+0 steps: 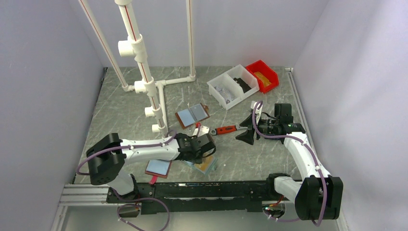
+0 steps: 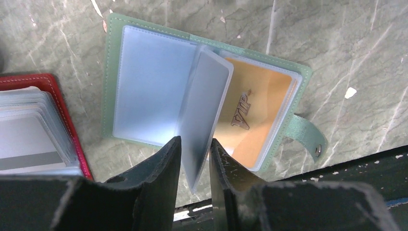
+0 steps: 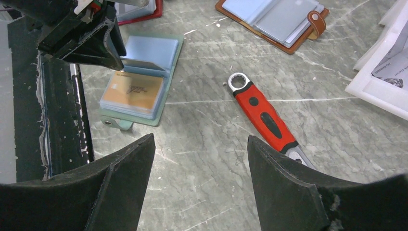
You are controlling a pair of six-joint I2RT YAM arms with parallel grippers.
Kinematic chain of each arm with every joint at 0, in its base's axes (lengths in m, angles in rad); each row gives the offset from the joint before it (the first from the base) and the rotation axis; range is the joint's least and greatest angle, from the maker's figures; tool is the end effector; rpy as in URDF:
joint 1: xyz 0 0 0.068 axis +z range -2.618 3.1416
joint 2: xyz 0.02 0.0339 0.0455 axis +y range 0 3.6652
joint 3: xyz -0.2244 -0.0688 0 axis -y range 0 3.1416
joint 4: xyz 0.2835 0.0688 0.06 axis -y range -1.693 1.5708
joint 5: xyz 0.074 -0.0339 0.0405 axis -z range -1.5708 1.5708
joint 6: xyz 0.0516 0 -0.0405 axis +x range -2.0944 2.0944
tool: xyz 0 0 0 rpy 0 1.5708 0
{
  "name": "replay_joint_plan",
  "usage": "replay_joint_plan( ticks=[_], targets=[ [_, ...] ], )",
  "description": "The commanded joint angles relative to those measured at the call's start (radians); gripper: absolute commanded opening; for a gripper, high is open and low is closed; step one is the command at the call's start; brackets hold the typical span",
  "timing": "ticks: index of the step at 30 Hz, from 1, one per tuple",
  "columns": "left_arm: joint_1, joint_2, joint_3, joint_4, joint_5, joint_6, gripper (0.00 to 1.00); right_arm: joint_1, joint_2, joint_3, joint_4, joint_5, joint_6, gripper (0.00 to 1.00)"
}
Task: Take the credit cards out of the card holder
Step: Remove the credit card from the card holder.
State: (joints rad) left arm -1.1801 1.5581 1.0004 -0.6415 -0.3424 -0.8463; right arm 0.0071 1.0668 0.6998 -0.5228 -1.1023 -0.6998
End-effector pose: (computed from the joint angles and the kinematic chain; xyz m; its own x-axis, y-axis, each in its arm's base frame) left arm 0.1432 -0.3022 0.1245 -0.8526 0.2180 -0.4749 0.2808 0.9576 -0.0646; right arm 0.2587 0.0479 0.1887 -0.2305 -0.2925 -0.9281 -0.9325 0.3388 0.1248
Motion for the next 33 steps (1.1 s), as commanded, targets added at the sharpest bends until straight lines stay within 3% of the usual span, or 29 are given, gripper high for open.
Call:
replay_joint_plan(
  ticks=[1,13,17,20,23,33],
  targets=[
    [0.016,-0.032,-0.007,-0.006,-0.017,0.029,0.33,-0.002,-0.011,0.012,-0.001,-0.042,-0.029,0.73],
    [0.065,-0.017,-0.011,0.022,0.023,0.08,0.3,-0.002,-0.014,0.014,-0.008,-0.047,-0.033,0.73],
    [0.083,-0.018,-0.017,0.052,0.05,0.098,0.21,-0.002,-0.016,0.014,-0.008,-0.05,-0.033,0.73],
    [0.101,-0.027,-0.031,0.084,0.082,0.105,0.01,-0.002,-0.015,0.013,-0.009,-0.061,-0.026,0.73],
    [0.109,-0.052,-0.047,0.123,0.108,0.097,0.0,-0.002,0.0,0.016,-0.009,-0.08,0.004,0.72],
    [0.111,-0.271,-0.278,0.592,0.168,-0.103,0.0,0.073,0.141,0.076,-0.038,-0.173,0.156,0.67]
  ],
)
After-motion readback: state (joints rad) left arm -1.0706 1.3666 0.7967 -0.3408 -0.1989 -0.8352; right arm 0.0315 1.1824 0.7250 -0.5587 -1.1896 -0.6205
